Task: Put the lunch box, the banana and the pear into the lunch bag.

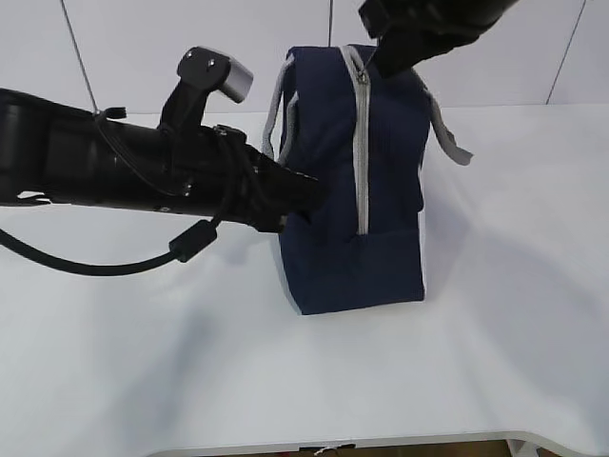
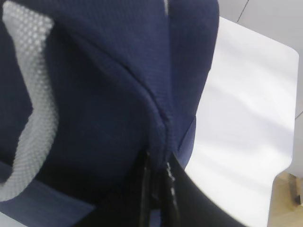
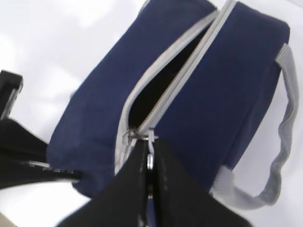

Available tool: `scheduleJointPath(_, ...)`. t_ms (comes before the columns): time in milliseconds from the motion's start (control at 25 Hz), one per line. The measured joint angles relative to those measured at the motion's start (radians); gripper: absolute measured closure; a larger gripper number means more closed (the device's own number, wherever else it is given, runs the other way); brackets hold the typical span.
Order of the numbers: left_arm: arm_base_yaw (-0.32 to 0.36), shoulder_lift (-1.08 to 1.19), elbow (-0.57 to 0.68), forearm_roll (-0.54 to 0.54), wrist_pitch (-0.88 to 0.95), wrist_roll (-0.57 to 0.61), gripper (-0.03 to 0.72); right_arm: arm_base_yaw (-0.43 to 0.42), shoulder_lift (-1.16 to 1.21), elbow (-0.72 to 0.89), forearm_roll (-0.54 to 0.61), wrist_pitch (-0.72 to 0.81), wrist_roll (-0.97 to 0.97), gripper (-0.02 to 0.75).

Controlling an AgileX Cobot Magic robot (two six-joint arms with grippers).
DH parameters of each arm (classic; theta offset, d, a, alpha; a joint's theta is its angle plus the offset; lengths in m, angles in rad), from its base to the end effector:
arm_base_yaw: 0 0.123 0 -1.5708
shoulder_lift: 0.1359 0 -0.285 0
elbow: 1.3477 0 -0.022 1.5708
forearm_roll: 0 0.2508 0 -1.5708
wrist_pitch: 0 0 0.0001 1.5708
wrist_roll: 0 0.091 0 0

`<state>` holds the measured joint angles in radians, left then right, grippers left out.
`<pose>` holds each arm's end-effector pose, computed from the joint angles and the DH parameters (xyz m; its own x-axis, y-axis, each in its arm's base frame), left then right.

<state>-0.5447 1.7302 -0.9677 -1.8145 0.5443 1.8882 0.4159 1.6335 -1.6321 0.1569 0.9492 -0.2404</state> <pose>0.2844 -0.2259 0.2163 -0.4040 0.2797 -0.8709 0.8332 0.5055 -0.2242 0.3276 0.1573 0.3775 -0.6136 -0.4315 -0.6613 -0.5739 0.8189 -0.0018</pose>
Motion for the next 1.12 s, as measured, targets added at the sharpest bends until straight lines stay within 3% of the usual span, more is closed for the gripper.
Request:
scheduleJointPath(520,0.000,0.000,0.000,0.000,-0.006,0.000,0.697,0.000,0.155,-0.200,-0.143,-0.005,0.007,0.720)
scheduleJointPath(1120,0.000,0.000,0.000,0.000,0.004,-0.023,0.698,0.000,0.303,-0.302,-0.288,-0.158,0.008,0.720)
